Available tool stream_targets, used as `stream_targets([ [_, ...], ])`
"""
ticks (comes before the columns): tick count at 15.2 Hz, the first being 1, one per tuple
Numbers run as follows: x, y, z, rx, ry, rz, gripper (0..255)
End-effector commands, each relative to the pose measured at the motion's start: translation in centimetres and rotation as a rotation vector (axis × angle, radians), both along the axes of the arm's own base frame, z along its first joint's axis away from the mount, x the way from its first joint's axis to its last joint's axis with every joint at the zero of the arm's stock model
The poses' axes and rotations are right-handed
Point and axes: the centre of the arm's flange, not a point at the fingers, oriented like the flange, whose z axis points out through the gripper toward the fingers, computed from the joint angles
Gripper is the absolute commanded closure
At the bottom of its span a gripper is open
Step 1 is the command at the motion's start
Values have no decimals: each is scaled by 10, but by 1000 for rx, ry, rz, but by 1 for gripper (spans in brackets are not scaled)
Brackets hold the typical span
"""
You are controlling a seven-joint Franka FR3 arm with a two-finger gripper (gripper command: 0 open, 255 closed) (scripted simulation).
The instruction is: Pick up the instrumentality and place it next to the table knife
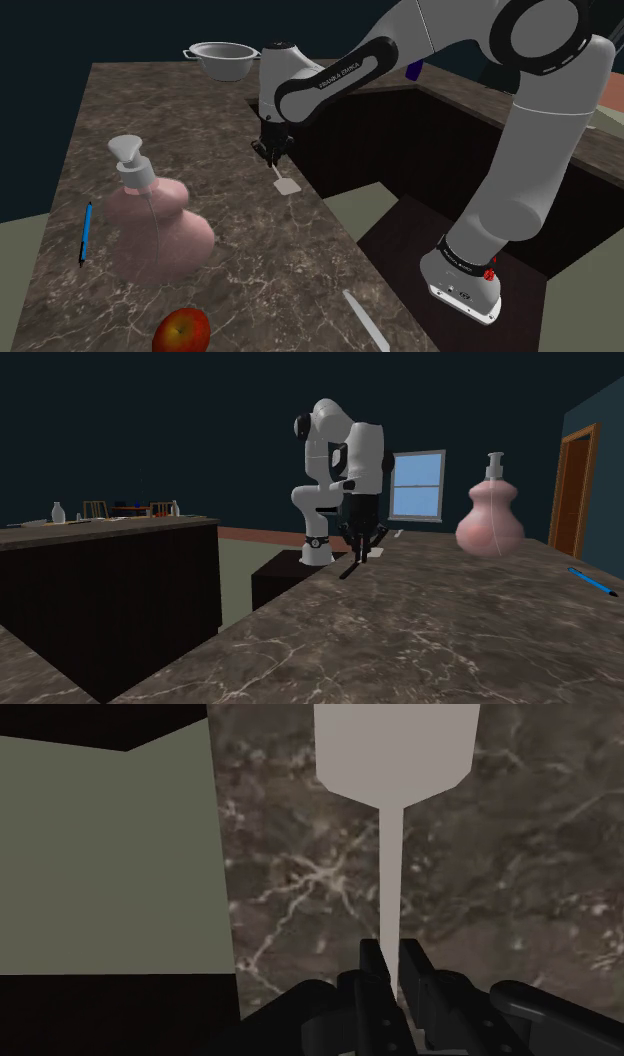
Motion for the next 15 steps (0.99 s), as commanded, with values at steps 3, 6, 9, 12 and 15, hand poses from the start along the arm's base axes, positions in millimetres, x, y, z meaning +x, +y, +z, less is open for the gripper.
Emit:
stream_targets([
  [3, 0, 0, 5, 0, 0, 0, 255],
  [6, 0, 0, 21, 0, 0, 0, 255],
  [9, 0, 0, 37, 0, 0, 0, 255],
  [12, 0, 0, 53, 0, 0, 0, 255],
  [15, 0, 0, 69, 0, 0, 0, 255],
])
